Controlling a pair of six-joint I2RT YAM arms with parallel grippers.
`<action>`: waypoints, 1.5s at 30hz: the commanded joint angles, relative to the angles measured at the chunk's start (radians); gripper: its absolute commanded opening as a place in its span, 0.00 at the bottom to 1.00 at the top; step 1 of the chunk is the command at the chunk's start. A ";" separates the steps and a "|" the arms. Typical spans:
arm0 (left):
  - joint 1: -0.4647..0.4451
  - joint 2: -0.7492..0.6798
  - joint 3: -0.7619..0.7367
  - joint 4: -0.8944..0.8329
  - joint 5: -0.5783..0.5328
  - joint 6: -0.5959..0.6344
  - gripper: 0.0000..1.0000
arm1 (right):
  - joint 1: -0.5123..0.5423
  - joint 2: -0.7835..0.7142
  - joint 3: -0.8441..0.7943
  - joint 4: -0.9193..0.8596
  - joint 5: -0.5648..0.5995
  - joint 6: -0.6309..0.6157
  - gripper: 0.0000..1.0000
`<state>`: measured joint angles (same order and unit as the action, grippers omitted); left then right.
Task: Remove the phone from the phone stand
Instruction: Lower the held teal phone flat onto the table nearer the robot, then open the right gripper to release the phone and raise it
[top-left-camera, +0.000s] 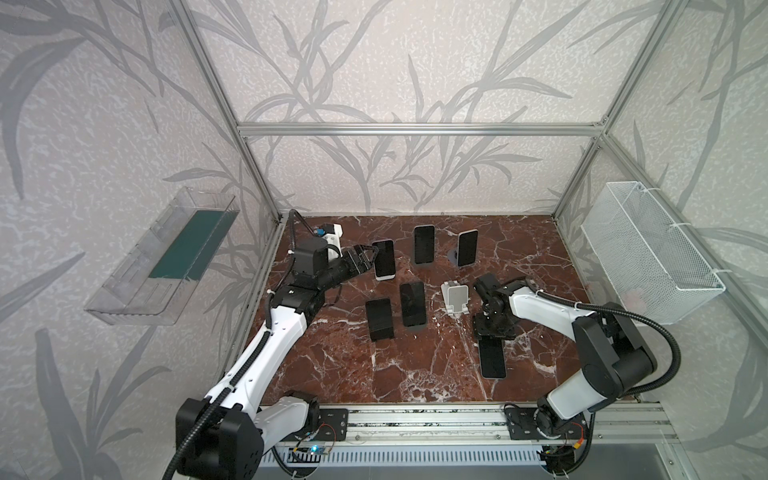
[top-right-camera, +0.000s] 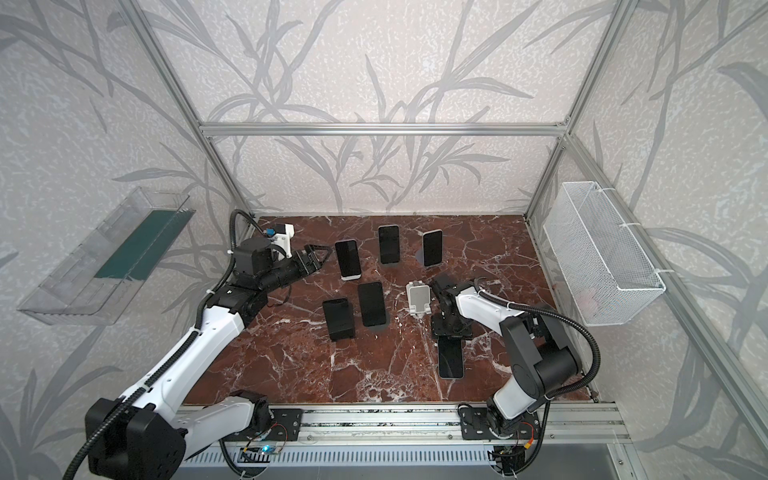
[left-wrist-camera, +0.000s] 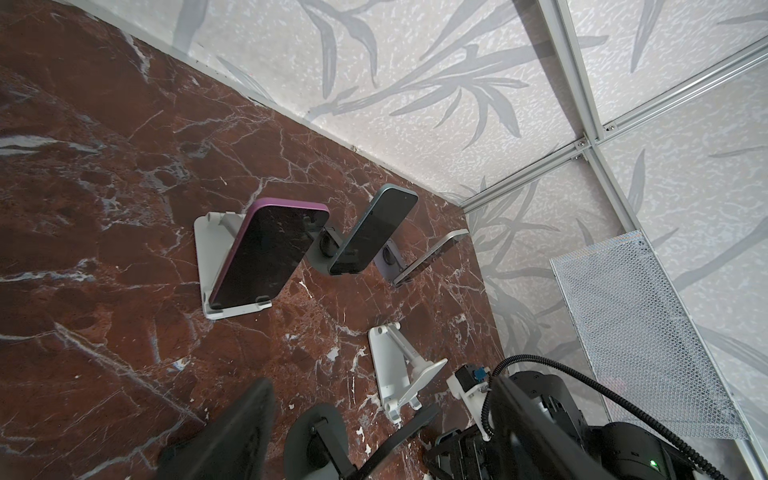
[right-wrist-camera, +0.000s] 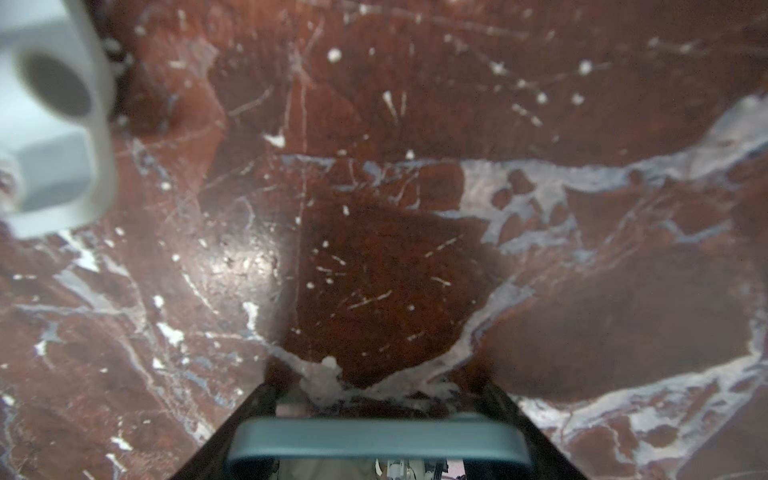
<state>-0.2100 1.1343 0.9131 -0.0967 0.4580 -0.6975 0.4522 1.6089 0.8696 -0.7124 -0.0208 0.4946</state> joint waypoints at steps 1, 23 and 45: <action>-0.005 -0.004 -0.003 0.012 0.007 0.013 0.82 | 0.024 0.052 -0.009 0.022 -0.012 0.029 0.66; -0.005 -0.011 -0.006 0.016 0.014 -0.008 0.82 | 0.053 0.041 0.006 -0.038 0.031 0.052 0.79; -0.004 -0.030 0.002 -0.011 -0.013 0.010 0.82 | 0.087 -0.142 0.221 -0.212 0.077 0.001 0.88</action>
<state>-0.2096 1.1309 0.9131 -0.1009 0.4515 -0.6991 0.5312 1.5059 1.0409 -0.8513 0.0517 0.5304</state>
